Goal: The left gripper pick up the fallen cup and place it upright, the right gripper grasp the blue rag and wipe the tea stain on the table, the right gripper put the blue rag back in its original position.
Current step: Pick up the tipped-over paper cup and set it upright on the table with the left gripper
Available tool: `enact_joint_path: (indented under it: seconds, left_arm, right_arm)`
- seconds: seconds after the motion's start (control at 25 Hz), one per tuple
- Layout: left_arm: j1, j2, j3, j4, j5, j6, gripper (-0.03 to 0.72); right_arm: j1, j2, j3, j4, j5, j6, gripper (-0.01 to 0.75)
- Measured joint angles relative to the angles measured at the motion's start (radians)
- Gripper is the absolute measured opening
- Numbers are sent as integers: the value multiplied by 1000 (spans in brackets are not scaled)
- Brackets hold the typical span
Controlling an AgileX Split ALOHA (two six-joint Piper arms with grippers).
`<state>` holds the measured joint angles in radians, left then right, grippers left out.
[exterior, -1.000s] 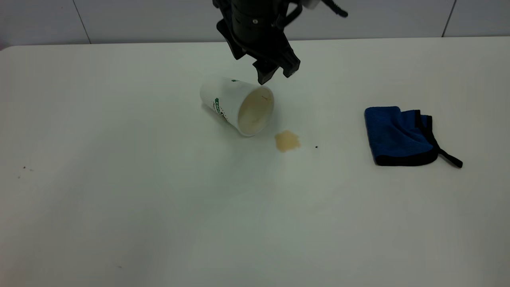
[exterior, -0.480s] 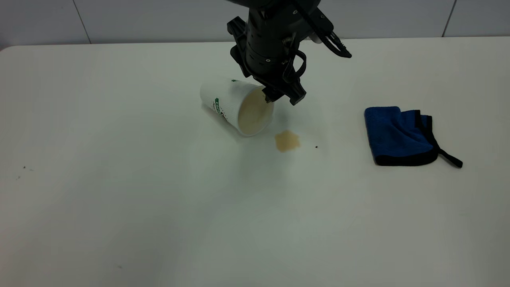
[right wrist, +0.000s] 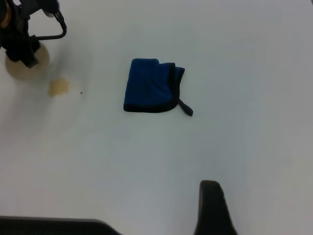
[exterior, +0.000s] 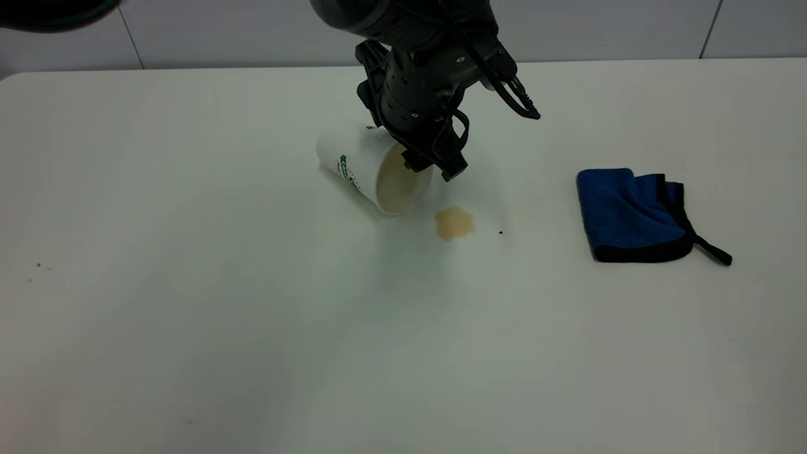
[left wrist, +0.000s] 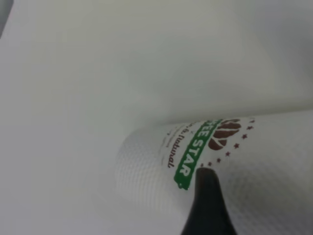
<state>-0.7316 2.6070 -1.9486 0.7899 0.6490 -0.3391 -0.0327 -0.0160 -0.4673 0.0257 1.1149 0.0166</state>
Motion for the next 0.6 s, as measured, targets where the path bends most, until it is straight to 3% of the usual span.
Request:
enact_joint_path:
  seconds: [0.2,0.6]
  left_arm:
    - [0,15,0,102,-1,-100,582]
    - [0,50,0,145,27,-163,555]
  right_arm:
    - [0,0,0,0,0,0,534]
    - [0,0,0,0,0,0,534]
